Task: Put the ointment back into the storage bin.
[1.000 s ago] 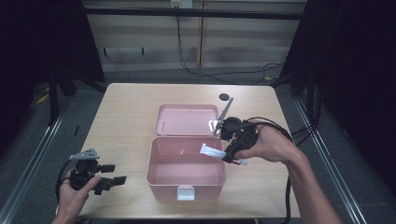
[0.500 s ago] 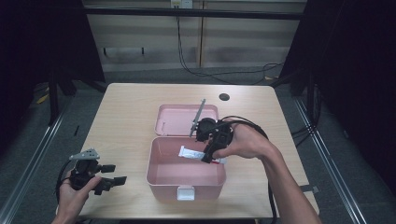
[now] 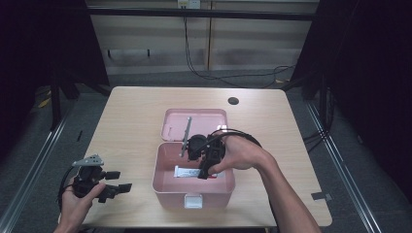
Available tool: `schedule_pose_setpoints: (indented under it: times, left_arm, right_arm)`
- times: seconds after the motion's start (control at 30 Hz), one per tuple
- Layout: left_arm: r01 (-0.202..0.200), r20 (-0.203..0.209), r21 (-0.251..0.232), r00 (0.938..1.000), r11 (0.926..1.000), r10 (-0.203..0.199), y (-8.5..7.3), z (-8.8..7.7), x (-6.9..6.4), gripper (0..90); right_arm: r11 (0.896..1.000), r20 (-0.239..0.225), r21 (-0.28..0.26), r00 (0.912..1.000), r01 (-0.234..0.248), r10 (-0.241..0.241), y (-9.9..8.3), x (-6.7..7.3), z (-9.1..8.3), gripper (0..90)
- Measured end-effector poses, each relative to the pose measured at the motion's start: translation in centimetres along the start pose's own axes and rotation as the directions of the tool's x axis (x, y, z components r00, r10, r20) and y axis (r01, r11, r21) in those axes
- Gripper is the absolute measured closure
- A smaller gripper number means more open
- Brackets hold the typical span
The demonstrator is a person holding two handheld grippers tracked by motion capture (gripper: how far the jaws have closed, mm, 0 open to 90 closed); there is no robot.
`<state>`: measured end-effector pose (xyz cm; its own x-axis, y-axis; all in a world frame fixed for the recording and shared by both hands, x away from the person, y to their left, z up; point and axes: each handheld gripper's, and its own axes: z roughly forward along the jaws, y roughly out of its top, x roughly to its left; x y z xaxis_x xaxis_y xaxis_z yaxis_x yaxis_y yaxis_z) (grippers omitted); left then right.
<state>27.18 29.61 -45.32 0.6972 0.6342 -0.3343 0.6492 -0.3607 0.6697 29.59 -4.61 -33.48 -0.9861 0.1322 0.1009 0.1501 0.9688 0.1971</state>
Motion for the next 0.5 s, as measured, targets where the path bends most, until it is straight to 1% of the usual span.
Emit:
schedule_pose_setpoints:
  times: [0.03,0.07,0.13,0.3,0.37,0.43,0.5]
  left_arm:
    - [-0.001,0.003,0.001,1.0000,1.0000,0.001,0.0,0.0,0.0,21.0]
    - [-0.001,0.000,-0.001,1.0000,1.0000,0.001,0.0,0.0,0.0,21.0]
    - [0.000,-0.001,-0.001,1.0000,1.0000,0.000,0.0,0.0,0.0,21.1]
    - [-0.003,0.003,0.001,1.0000,1.0000,0.003,0.0,0.0,0.0,21.1]
    - [-0.002,0.002,0.001,1.0000,1.0000,0.002,0.0,0.0,0.0,21.1]
    - [0.003,-0.002,-0.003,1.0000,1.0000,-0.003,0.0,0.0,0.0,21.1]
    - [-0.001,0.002,0.001,1.0000,1.0000,0.001,0.0,0.0,0.0,21.0]
  right_arm:
    - [1.000,0.000,0.005,1.0000,0.004,-0.004,0.2,0.0,0.3,71.7]
    - [1.000,-0.009,0.022,0.9999,-0.008,0.008,0.4,0.0,0.6,71.7]
    - [1.000,-0.020,0.021,0.9998,-0.003,0.003,0.6,0.0,1.1,71.7]
    - [0.999,-0.050,0.034,0.9986,-0.015,0.016,1.1,0.0,2.1,71.7]
    - [0.999,-0.058,0.041,0.9982,-0.010,0.013,1.2,0.0,2.4,71.7]
    - [0.999,-0.057,0.048,0.9983,-0.007,0.009,1.3,0.1,2.6,71.8]
    - [0.999,-0.066,0.053,0.9978,0.007,-0.003,1.3,0.0,2.9,71.7]
